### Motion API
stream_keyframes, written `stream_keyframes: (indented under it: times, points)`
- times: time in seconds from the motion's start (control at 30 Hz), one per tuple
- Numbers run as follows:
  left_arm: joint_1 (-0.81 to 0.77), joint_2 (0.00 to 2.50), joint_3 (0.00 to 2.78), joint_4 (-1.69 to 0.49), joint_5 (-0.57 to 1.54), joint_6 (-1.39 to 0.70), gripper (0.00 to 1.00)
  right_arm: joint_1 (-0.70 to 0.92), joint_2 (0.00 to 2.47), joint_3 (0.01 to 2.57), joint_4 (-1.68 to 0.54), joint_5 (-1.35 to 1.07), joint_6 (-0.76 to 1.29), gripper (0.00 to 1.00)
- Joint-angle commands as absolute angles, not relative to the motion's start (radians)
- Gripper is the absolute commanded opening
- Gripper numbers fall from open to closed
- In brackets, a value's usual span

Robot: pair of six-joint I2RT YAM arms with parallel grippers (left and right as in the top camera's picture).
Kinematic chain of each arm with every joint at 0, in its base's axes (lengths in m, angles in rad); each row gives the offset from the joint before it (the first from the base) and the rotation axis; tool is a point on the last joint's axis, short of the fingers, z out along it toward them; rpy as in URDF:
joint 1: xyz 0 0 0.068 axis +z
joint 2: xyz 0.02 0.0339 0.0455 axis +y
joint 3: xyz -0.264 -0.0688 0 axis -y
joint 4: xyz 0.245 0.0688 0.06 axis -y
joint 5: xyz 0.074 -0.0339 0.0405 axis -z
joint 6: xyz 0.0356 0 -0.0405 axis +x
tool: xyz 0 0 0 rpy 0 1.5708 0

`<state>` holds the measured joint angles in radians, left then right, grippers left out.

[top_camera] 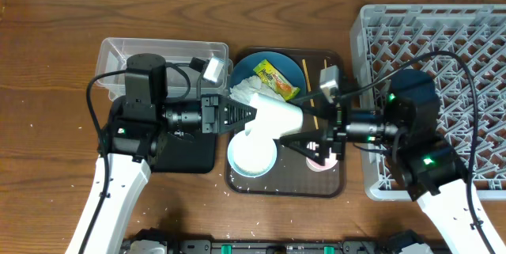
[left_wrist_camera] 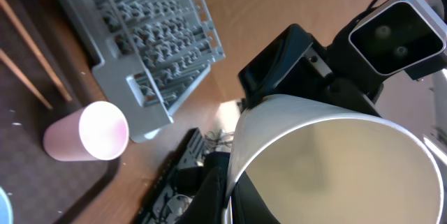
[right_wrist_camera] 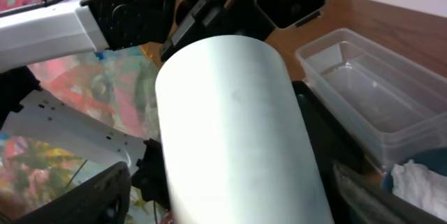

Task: Sort waste into correct bins and load items into the dishwasher rack
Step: 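Carry the white bowl with right gripper into the grey dish rack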

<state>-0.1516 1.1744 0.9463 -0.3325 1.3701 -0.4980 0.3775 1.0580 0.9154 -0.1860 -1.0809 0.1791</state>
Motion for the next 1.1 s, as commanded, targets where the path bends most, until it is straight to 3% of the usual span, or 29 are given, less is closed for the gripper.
stream_keyframes:
  times: [0.0, 0.23, 0.27, 0.3, 0.33, 0.53, 0.8, 1.07]
  points:
    - [-0.147, 1.176, 0.958, -0.326, 1.433, -0.503, 0.06, 0.429, 1.061, 0.929, -0.187, -1.005, 0.209, 0.79]
    - [-0.147, 1.176, 0.958, -0.327, 1.432, -0.503, 0.09, 0.436, 1.059, 0.929, -0.176, -0.991, 0.209, 0.5]
    - [-0.147, 1.176, 0.958, -0.327, 1.432, -0.503, 0.22, 0.434, 1.058, 0.929, -0.176, -0.991, 0.209, 0.48]
    - [-0.147, 1.176, 0.958, -0.326, 1.428, -0.503, 0.47, 0.426, 1.056, 0.929, -0.179, -0.991, 0.209, 0.47]
    - [-0.147, 1.176, 0.958, -0.327, 1.421, -0.5, 0.56, 0.413, 1.052, 0.929, -0.184, -0.991, 0.209, 0.47]
    - [-0.147, 1.176, 0.958, -0.328, 1.402, -0.464, 0.81, 0.17, 0.981, 0.929, -0.383, -0.845, 0.274, 0.42]
    - [-0.147, 1.176, 0.958, -0.327, 1.402, -0.464, 0.87, -0.259, 0.939, 0.929, -0.918, -0.289, 0.375, 0.37]
    - [-0.147, 1.176, 0.958, -0.327, 1.394, -0.439, 0.88, -0.376, 1.031, 0.929, -1.05, -0.154, 0.355, 0.34]
